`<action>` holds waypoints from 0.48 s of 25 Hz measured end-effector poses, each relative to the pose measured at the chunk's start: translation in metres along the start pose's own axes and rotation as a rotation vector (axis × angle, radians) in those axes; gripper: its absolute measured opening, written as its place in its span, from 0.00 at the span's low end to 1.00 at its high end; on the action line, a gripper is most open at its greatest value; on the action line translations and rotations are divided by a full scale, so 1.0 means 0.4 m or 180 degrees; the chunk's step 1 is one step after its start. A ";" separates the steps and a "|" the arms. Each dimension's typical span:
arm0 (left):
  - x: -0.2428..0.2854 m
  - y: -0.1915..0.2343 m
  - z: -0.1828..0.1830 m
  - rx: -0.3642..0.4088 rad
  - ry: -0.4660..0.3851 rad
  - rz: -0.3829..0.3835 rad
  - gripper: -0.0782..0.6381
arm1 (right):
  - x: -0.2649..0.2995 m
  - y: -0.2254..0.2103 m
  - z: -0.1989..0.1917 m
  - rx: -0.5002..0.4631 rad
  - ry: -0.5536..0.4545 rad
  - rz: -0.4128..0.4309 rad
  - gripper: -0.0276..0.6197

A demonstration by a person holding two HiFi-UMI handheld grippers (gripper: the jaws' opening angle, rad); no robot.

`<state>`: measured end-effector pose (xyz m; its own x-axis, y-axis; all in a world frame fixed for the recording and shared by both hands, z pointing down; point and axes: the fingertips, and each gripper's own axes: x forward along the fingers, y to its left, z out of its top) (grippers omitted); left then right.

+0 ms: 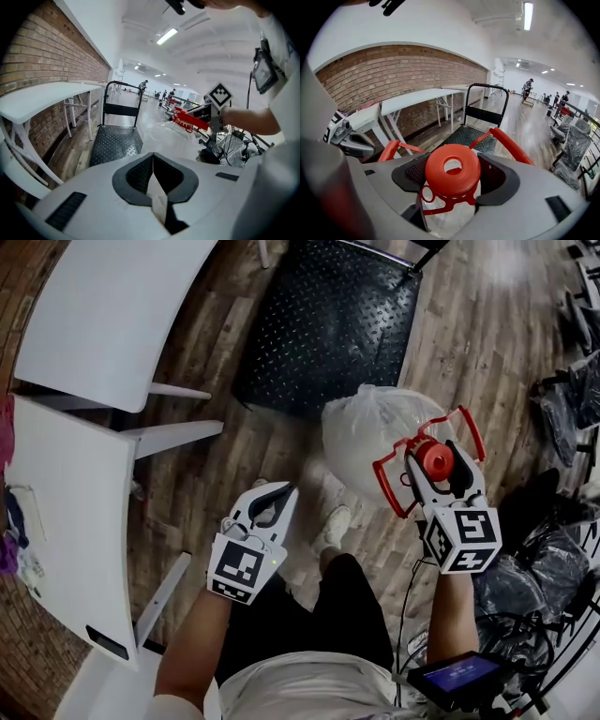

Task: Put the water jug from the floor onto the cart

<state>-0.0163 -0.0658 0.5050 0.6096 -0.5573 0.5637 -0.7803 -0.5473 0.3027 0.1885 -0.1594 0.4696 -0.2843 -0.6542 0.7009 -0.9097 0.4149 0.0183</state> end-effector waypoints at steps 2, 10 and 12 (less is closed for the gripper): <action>-0.010 0.002 -0.006 -0.0028 0.0003 0.0014 0.11 | 0.029 -0.025 0.011 -0.0004 -0.0005 -0.0034 0.51; -0.048 0.025 -0.015 -0.0140 -0.0035 0.0127 0.11 | 0.198 -0.114 0.065 0.0057 -0.0007 0.0028 0.51; -0.057 0.032 -0.015 -0.0169 -0.0054 0.0158 0.11 | 0.234 -0.126 0.079 0.0083 0.0010 0.0030 0.51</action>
<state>-0.0411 -0.0564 0.5009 0.5718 -0.5937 0.5662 -0.8157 -0.4851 0.3152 0.1981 -0.2613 0.5117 -0.2919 -0.6484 0.7031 -0.9146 0.4044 -0.0067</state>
